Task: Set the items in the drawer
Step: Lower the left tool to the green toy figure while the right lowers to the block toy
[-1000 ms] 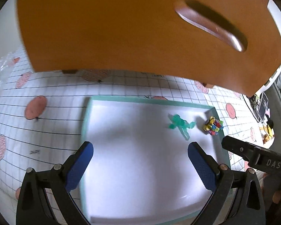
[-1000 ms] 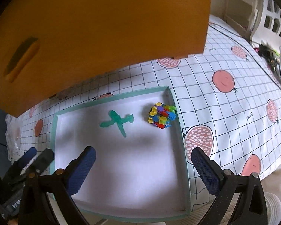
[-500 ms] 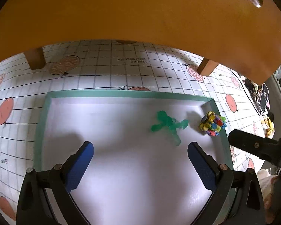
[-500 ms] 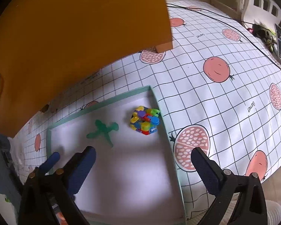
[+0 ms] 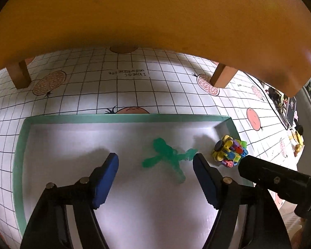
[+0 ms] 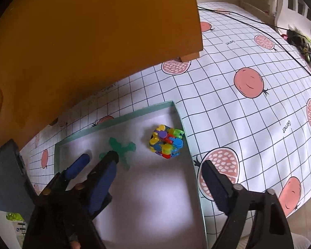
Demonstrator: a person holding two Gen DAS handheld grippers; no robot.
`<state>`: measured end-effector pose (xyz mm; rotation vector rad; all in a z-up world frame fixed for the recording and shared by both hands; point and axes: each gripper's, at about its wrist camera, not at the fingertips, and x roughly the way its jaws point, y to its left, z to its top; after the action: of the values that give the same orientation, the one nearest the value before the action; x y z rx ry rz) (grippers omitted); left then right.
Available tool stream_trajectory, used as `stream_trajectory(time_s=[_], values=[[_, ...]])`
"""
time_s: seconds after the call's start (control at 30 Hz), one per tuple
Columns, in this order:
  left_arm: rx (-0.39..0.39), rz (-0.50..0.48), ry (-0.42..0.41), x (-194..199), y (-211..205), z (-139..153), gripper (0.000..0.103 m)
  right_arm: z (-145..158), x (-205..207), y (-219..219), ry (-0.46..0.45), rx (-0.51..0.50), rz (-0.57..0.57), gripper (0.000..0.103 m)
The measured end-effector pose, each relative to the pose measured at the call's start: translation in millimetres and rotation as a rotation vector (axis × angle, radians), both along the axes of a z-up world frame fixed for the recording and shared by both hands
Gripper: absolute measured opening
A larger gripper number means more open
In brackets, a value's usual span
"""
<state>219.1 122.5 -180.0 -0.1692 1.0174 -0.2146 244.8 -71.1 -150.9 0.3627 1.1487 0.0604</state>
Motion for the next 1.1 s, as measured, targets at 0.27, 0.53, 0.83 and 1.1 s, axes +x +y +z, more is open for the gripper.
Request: stream_trajectory(time_s=[0.27, 0.53, 0.83, 1.1], values=[[0.0, -0.028, -0.008, 7, -7, -4, 0.068, -9, 9, 0, -0.011, 0.038, 0.015, 0.068], [0.008, -0.037, 0.005, 11, -13, -10, 0.061, -17, 19, -1, -0.012, 0.032, 0.007, 0.06], [0.029, -0.037, -0.002, 12, -16, -10, 0.045, -26, 25, 3, -0.007, 0.023, 0.009, 0.055], [0.027, -0.04, 0.008, 10, -12, -9, 0.036, -31, 29, 16, -0.023, -0.046, 0.045, 0.051]])
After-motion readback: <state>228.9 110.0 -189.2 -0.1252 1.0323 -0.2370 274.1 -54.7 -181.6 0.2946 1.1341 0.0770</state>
